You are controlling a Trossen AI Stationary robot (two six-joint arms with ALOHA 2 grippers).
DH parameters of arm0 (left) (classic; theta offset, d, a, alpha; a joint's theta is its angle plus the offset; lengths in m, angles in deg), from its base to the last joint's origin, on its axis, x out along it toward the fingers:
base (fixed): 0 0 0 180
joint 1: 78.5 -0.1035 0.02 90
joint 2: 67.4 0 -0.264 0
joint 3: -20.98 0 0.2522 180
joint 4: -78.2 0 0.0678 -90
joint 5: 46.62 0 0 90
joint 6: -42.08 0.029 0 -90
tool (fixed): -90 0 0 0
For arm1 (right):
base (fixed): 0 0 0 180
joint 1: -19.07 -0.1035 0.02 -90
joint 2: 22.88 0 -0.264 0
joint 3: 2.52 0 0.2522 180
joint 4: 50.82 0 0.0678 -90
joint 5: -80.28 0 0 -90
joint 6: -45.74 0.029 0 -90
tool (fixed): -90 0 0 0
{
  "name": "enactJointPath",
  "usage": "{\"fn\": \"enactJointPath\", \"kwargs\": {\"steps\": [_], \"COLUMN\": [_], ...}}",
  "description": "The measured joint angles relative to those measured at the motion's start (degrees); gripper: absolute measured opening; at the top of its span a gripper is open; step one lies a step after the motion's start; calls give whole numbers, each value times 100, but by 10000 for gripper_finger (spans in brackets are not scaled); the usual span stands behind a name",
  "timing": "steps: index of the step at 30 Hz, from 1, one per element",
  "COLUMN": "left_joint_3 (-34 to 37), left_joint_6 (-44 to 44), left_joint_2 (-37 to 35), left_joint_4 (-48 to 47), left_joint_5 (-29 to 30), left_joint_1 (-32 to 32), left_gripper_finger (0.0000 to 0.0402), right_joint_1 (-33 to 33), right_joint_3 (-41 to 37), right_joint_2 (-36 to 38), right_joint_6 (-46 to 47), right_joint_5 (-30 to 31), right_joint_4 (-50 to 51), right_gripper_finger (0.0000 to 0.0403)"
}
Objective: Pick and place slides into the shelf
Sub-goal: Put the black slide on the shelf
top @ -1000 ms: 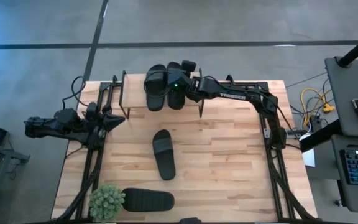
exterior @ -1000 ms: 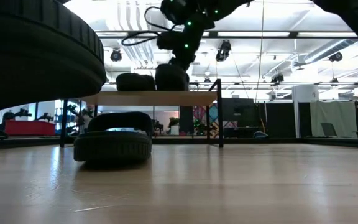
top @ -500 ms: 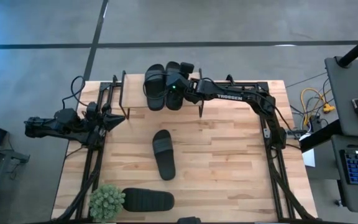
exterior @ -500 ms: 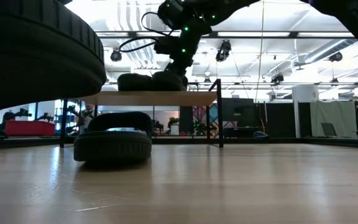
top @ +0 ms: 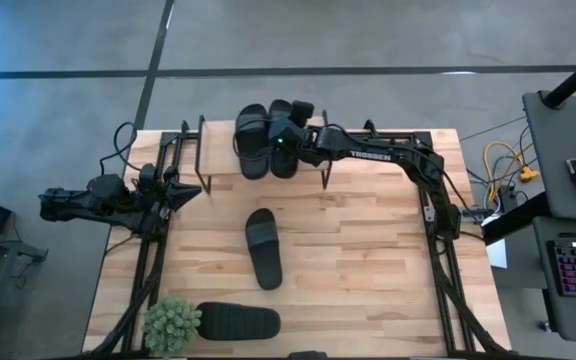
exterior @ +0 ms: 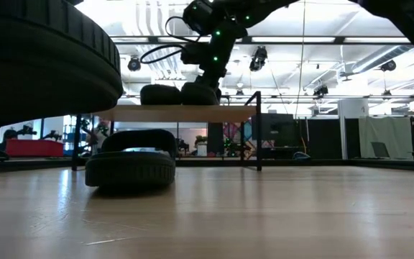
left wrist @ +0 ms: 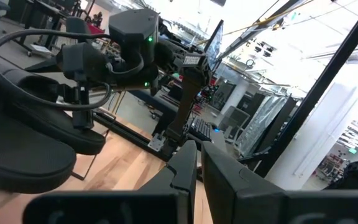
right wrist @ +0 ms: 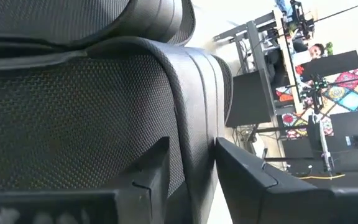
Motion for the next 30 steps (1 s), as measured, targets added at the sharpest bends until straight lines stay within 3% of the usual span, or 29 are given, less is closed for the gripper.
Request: {"fn": "enactJointPath", "kwargs": {"steps": [5,13,22,30], "left_joint_3": [0,0,-2,0], "left_joint_6": [0,0,0,0], "left_joint_2": [2,-4,0,2], "left_joint_4": [0,0,-1,-3], "left_joint_5": [-1,-2,-4,-4], "left_joint_1": [2,2,2,0], "left_gripper_finger": [10,10,10,10], "right_joint_1": [-3,-86,-132,-55], "right_joint_3": [1,437,934,774], "right_joint_2": [41,41,41,18], "right_joint_6": [517,591,1529,1432], "right_joint_5": [-2,339,432,-600], "right_joint_4": [139,684,1523,1572], "right_gripper_finger": [118,119,119,119]}}
